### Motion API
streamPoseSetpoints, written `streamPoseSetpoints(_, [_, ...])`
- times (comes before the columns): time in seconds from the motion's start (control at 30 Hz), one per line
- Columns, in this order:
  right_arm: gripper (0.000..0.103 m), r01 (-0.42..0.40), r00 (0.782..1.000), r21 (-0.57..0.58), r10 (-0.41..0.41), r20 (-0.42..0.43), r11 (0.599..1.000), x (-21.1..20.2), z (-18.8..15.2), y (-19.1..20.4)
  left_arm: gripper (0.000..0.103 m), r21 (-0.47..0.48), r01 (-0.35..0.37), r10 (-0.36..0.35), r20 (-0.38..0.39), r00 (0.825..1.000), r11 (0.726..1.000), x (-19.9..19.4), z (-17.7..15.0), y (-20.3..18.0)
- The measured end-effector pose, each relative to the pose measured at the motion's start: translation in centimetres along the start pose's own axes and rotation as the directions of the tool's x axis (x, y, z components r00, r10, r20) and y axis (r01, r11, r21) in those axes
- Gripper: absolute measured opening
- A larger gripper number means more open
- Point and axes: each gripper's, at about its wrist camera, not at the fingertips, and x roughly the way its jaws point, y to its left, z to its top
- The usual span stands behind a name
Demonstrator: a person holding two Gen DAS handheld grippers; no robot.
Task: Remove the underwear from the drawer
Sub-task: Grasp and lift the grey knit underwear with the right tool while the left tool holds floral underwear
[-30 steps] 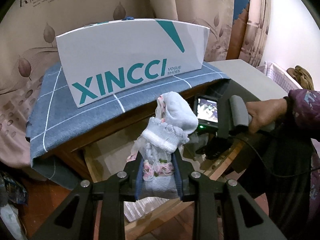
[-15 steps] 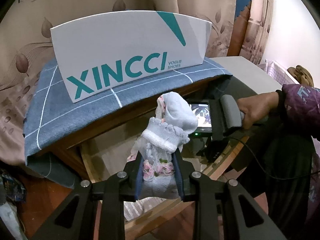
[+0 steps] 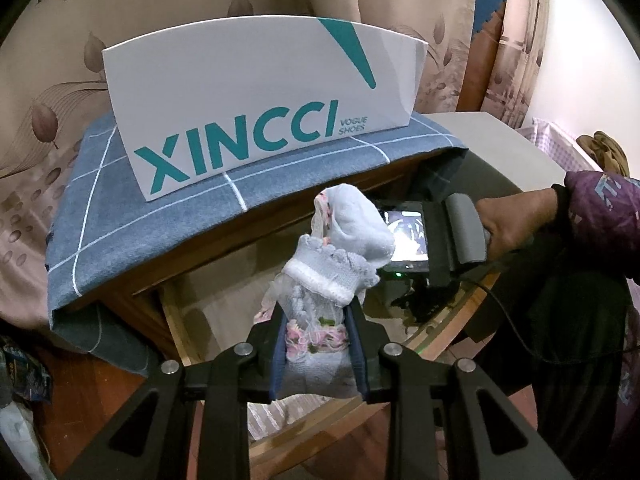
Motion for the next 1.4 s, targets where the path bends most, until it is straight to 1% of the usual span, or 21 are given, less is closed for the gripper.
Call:
streamPoseSetpoints(0.03, [0.064, -0.028, 1.0, -0.001, 0.028, -0.006, 1.0, 0.0, 0.0, 0.3, 0.028, -0.001, -0.001, 0.001, 0.0, 1.0, 1.0, 0.0, 0.0, 0.1])
streamPoseSetpoints(0.17, [0.055, -0.032, 0.999, 0.003, 0.032, -0.01, 0.999, -0.5, 0.3, 0.4, 0.028, -0.004, 0.001, -0.001, 0.003, 1.0, 1.0, -0.1, 0.0, 0.2])
streamPoseSetpoints(0.2, [0.049, -0.017, 1.0, 0.002, 0.017, -0.006, 1.0, -0.8, 0.5, 0.4, 0.028, -0.003, 0.0, 0.0, 0.004, 1.0, 1.0, -0.1, 0.0, 0.2])
streamPoseSetpoints(0.23, [0.046, -0.01, 1.0, 0.003, 0.01, -0.003, 1.0, -1.0, 0.3, 0.7, 0.028, -0.003, 0.0, 0.0, 0.004, 1.0, 1.0, -0.2, 0.0, 0.2])
streamPoseSetpoints(0.33, [0.042, -0.002, 1.0, -0.016, 0.002, 0.026, 1.0, -2.3, 0.1, 1.9, 0.028, -0.002, 0.0, 0.0, 0.009, 1.0, 1.0, -0.3, 0.0, 0.3])
streamPoseSetpoints(0.37, [0.041, 0.014, 0.999, -0.015, -0.013, 0.044, 1.0, -3.1, 0.3, 2.1, 0.028, -0.003, 0.0, 0.0, 0.011, 1.0, 1.0, -0.4, 0.0, 0.3])
streamPoseSetpoints(0.47, [0.041, 0.007, 0.995, 0.001, -0.007, 0.099, 1.0, -5.4, 0.4, 2.2, 0.028, -0.011, 0.0, 0.0, 0.018, 1.0, 1.0, -0.6, 0.0, 0.5])
streamPoseSetpoints(0.53, [0.041, 0.023, 0.989, 0.01, -0.024, 0.143, 1.0, -7.2, 0.4, 2.5, 0.028, -0.016, 0.002, -0.002, 0.025, 1.0, 1.0, -0.8, 0.0, 0.6])
streamPoseSetpoints(0.67, [0.041, 0.005, 0.968, 0.093, -0.028, 0.249, 0.996, -11.2, -0.1, 3.1, 0.028, -0.019, 0.002, -0.001, 0.035, 0.999, 1.0, -1.2, 0.0, 0.6])
streamPoseSetpoints(0.73, [0.041, -0.011, 0.956, 0.141, -0.031, 0.291, 0.99, -11.9, -2.3, 3.4, 0.028, -0.018, -0.001, 0.002, 0.041, 0.999, 1.0, -1.4, 0.0, 0.6])
streamPoseSetpoints(0.83, [0.041, -0.016, 0.94, 0.214, -0.059, 0.337, 0.977, -13.4, -3.3, 3.3, 0.028, -0.019, -0.004, 0.005, 0.048, 0.999, 1.0, -1.6, 0.0, 0.6])
streamPoseSetpoints(0.93, [0.041, -0.039, 0.925, 0.286, -0.074, 0.372, 0.958, -13.7, -6.0, 3.0, 0.028, -0.023, -0.007, 0.009, 0.058, 0.998, 1.0, -1.9, 0.0, 0.7])
streamPoseSetpoints(1.1, [0.041, -0.093, 0.895, 0.399, -0.099, 0.435, 0.912, -15.8, -8.4, 2.7, 0.028, -0.013, -0.018, 0.019, 0.074, 0.997, 1.0, -2.3, -0.2, 0.4])
streamPoseSetpoints(1.17, [0.041, -0.108, 0.882, 0.43, -0.113, 0.458, 0.896, -16.8, -8.9, 2.6, 0.028, -0.008, -0.023, 0.023, 0.084, 0.996, 1.0, -2.5, -0.2, 0.3])
streamPoseSetpoints(1.23, [0.041, -0.115, 0.878, 0.447, -0.12, 0.464, 0.887, -16.2, -8.8, 2.9, 0.028, -0.005, -0.03, 0.03, 0.1, 0.995, 1.0, -2.9, -0.3, 0.1])
streamPoseSetpoints(1.4, [0.041, -0.095, 0.862, 0.478, -0.168, 0.478, 0.873, -16.4, -8.8, 3.1, 0.028, -0.018, -0.031, 0.033, 0.127, 0.991, 0.999, -3.4, -0.5, 0.1])
